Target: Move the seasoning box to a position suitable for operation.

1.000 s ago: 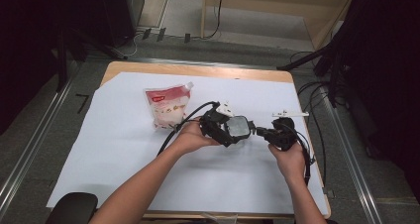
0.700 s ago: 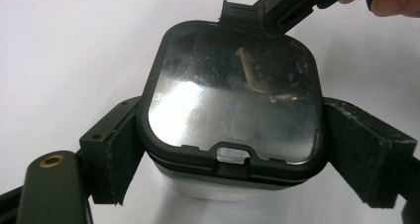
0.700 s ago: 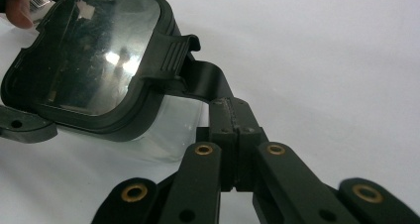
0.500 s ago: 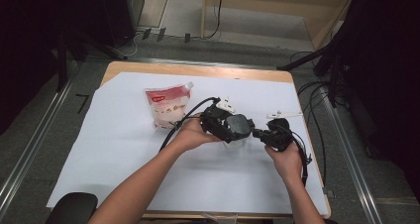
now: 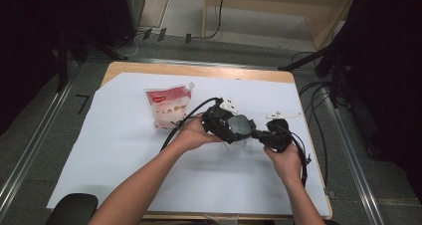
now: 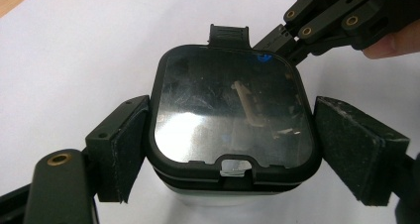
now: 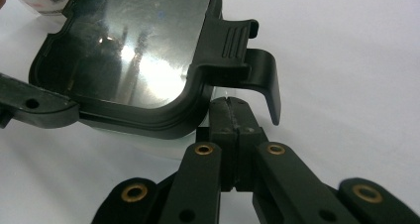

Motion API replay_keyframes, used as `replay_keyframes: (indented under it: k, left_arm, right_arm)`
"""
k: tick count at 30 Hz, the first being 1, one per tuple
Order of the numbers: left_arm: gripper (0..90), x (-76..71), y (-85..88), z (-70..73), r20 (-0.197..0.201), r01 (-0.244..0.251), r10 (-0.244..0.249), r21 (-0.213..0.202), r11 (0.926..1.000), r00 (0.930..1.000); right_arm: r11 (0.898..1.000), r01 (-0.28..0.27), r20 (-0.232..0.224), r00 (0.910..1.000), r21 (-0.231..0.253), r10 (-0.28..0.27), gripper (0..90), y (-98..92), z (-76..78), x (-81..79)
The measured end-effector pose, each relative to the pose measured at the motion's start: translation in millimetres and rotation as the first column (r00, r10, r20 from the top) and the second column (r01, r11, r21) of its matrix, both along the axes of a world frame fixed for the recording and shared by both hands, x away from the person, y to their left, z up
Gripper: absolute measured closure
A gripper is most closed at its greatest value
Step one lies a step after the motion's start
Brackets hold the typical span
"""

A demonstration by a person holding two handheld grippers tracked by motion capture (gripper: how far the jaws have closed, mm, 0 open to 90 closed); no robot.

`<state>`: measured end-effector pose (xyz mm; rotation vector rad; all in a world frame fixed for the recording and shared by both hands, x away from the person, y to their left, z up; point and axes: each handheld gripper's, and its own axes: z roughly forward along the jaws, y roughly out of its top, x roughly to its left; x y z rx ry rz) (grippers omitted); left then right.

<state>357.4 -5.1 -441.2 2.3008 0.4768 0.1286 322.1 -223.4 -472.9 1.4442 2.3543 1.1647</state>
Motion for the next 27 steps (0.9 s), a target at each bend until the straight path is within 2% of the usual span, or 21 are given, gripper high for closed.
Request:
replay_keyframes:
  k: [7, 8, 11, 15, 19, 27]
  left_arm:
    - [18.3, -0.2, 0.1, 2.0, 0.001, 0.000, 0.000, -0.005, 1.0000, 1.0000]
    - [18.5, -0.2, 0.7, 5.2, -0.003, -0.004, 0.004, -0.026, 0.9997, 1.0000]
    - [18.6, 1.0, 0.1, 9.5, -0.011, -0.002, 0.001, -0.044, 0.9990, 0.9999]
    - [18.6, 2.3, -4.1, 15.5, -0.009, 0.001, -0.001, -0.022, 0.9997, 1.0000]
    - [18.6, 3.1, -6.6, 19.4, -0.012, 0.004, -0.004, -0.022, 0.9997, 0.9999]
    - [18.6, 7.4, -21.6, 35.4, -0.002, 0.012, -0.012, 0.004, 0.9999, 0.9999]
  right_arm:
    - [1.000, 0.001, 0.002, 1.0000, 0.002, -0.001, 90.0, 0.3, -0.1, -0.1]
    - [1.000, 0.002, -0.003, 1.0000, 0.003, -0.002, 90.0, 0.5, 0.0, -0.3]
    - [1.000, -0.006, -0.009, 0.9999, 0.003, 0.006, 90.0, 1.0, 0.1, -0.8]
    - [1.000, -0.006, -0.010, 0.9999, 0.004, 0.006, 90.0, 1.1, 0.1, -0.8]
    - [1.000, -0.006, -0.009, 0.9999, 0.005, 0.006, 90.0, 1.3, 0.2, -1.1]
    - [1.000, -0.004, -0.012, 0.9999, 0.016, 0.004, 90.0, 0.9, -0.6, -1.3]
